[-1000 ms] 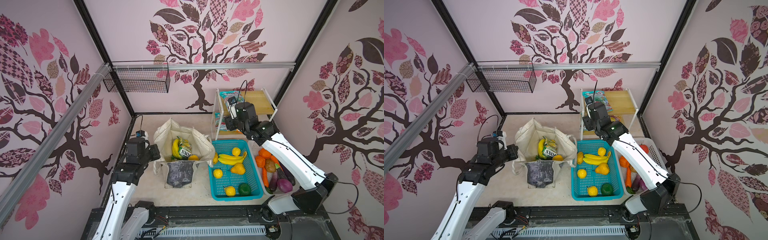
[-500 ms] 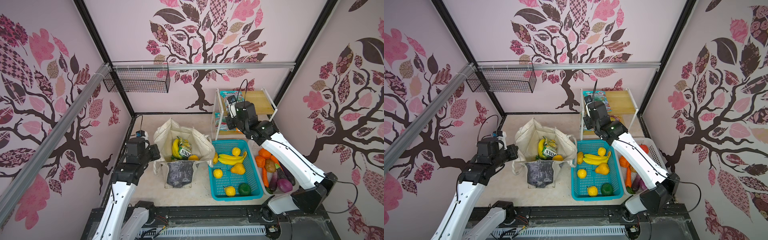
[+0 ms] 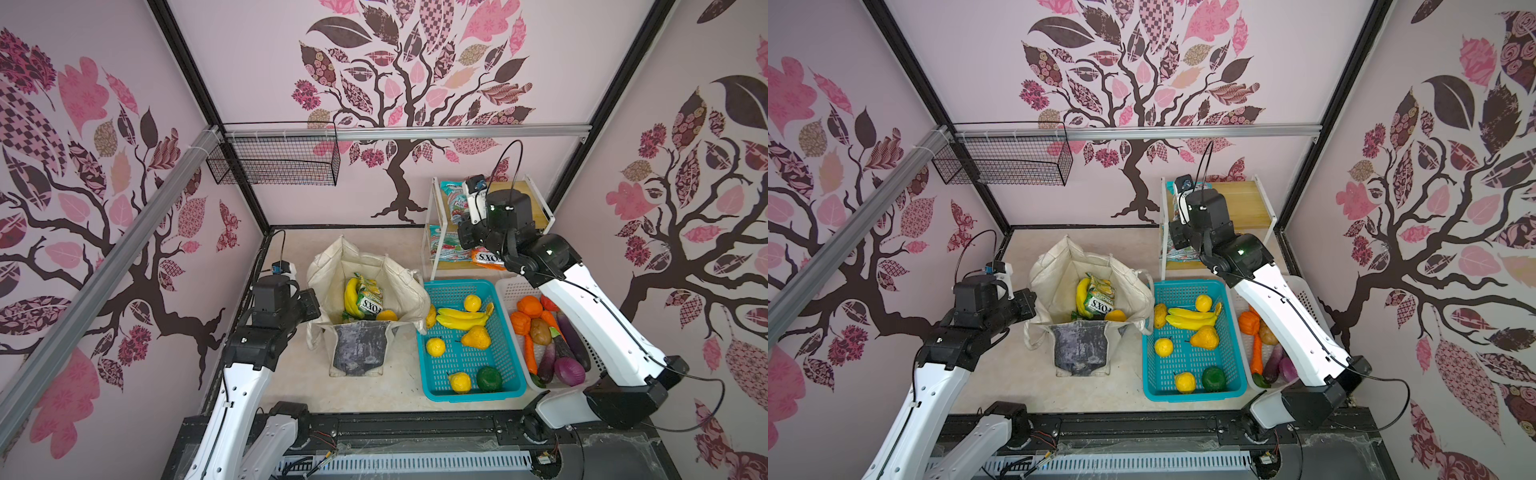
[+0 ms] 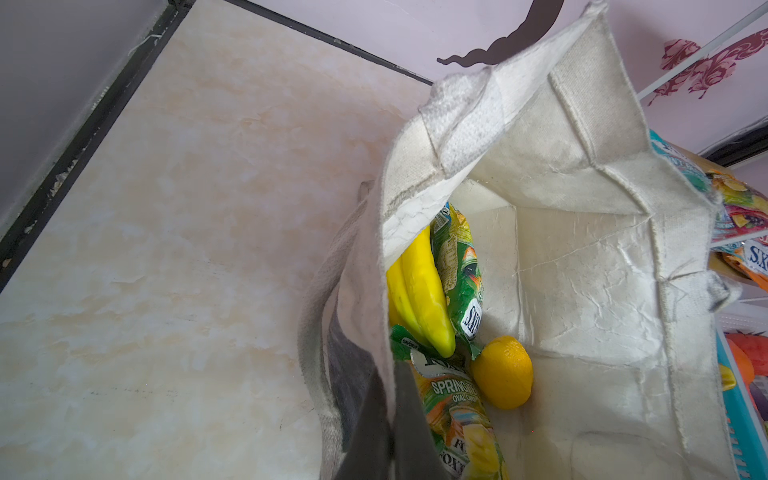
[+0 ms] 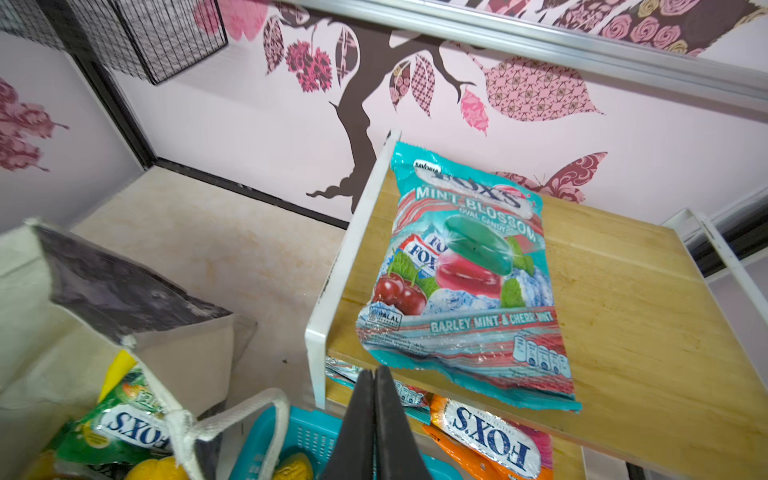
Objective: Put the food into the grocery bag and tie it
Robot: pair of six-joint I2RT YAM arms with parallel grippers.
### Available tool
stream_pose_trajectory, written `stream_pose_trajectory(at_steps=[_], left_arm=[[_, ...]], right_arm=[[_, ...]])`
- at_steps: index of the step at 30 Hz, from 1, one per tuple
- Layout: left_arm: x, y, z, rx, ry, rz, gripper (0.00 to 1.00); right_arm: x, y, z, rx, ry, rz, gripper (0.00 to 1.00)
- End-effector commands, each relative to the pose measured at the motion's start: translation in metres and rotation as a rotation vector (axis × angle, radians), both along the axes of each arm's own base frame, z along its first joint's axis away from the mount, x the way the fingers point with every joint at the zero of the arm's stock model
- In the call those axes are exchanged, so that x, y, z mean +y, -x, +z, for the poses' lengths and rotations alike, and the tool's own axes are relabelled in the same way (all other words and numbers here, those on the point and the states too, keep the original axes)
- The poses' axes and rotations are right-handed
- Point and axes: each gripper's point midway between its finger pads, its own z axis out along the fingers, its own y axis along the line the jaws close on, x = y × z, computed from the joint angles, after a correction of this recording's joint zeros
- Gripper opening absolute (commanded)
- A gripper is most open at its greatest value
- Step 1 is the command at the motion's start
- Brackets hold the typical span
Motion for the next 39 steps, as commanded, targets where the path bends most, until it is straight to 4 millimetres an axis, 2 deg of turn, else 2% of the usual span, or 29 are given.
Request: stream_pose_trajectory(at_steps=[1, 4, 8, 11, 20, 27, 34, 39], left_arm=[[0.001, 0.002, -0.004, -0.001, -0.009, -0.005, 0.00], [0.000, 0.002, -0.004, 0.002, -0.008, -0.008, 0.00], [0.000, 0.002, -0.004, 0.002, -0.008, -0.007, 0.00], [0.001, 0.002, -0.005, 0.004, -0.011, -0.005, 0.00], [0.003, 0.002, -0.005, 0.005, -0.017, 0.004, 0.00], [0.003, 0.001, -0.006, 0.009, -0.022, 0.006, 0.00], [0.004, 0.001, -0.008, 0.014, -0.024, 0.009, 0.00], [0.005, 0.000, -0.008, 0.018, -0.026, 0.011, 0.00]], right_arm=[[0.002, 0.017, 0.015, -0.007, -0.039, 0.050, 0.09], [0.005, 0.012, 0.002, 0.013, 0.015, 0.063, 0.32], [-0.002, -0.004, -0.008, 0.023, 0.054, -0.016, 0.40], [-0.007, -0.014, -0.016, 0.036, 0.094, -0.073, 0.56], [-0.002, -0.034, -0.031, 0.047, 0.162, -0.096, 0.59], [-0.009, -0.047, -0.046, 0.024, 0.219, -0.163, 0.57], [-0.004, -0.053, -0.053, 0.019, 0.207, -0.161, 0.67], [-0.007, -0.060, -0.057, 0.008, 0.222, -0.202, 0.67]])
